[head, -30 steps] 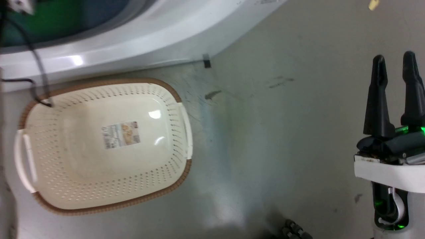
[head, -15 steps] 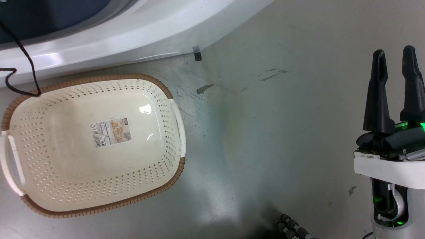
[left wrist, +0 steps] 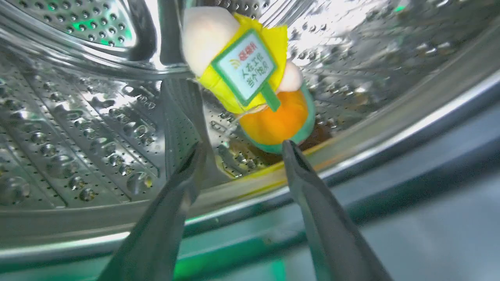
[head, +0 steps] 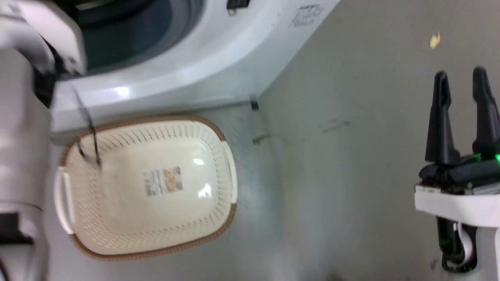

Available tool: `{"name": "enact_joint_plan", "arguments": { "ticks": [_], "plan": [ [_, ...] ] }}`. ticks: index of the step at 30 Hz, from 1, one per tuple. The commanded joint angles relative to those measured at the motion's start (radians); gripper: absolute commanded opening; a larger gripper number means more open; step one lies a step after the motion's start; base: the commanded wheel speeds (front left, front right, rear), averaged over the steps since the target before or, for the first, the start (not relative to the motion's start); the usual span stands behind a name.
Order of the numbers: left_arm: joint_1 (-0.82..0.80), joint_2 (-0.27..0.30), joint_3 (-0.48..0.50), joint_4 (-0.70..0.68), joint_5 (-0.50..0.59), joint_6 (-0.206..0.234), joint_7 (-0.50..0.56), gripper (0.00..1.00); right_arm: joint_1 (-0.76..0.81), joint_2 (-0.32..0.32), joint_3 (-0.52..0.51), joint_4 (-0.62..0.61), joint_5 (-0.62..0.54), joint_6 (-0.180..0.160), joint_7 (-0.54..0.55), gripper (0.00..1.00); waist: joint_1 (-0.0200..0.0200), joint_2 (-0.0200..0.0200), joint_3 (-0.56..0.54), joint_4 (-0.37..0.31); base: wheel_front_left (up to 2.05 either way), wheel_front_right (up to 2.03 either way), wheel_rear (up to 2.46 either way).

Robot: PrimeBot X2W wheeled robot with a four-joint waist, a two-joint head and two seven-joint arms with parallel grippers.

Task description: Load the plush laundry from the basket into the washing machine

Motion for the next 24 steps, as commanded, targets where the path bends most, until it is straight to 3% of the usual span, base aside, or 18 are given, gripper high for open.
{"name": "enact_joint_plan", "arguments": {
  "ticks": [1,7,13,19,24],
  "plan": [
    [0.053,-0.02,0.011,0.01,-0.027,-0.004,-0.053,1.0,0.029,-0.001,-0.003,0.008,-0.018,-0.001,-0.005,1.0,0.0,0.0,-0.107,0.053,0.0,0.0,0.0],
    [0.218,-0.073,0.033,-0.027,-0.124,-0.011,-0.233,1.0,0.092,-0.001,-0.021,0.024,-0.061,-0.001,-0.005,1.0,0.0,0.0,-0.243,0.113,0.0,0.0,0.0],
    [0.432,-0.111,0.044,-0.21,-0.184,-0.012,-0.29,1.0,0.151,-0.001,-0.067,0.055,-0.097,-0.001,-0.005,1.0,0.0,0.0,-0.348,0.187,0.0,0.0,0.0],
    [0.747,-0.169,0.078,-0.556,-0.146,0.061,-0.293,1.0,0.198,-0.001,-0.063,0.078,-0.12,-0.001,-0.005,1.0,0.0,0.0,-0.42,0.225,0.0,0.0,0.0],
    [0.946,-0.209,0.07,-0.731,-0.083,0.102,-0.293,1.0,0.23,-0.001,-0.06,0.09,-0.123,-0.001,-0.005,1.0,0.0,0.0,-0.457,0.242,0.0,0.0,0.0]
  ]
}}
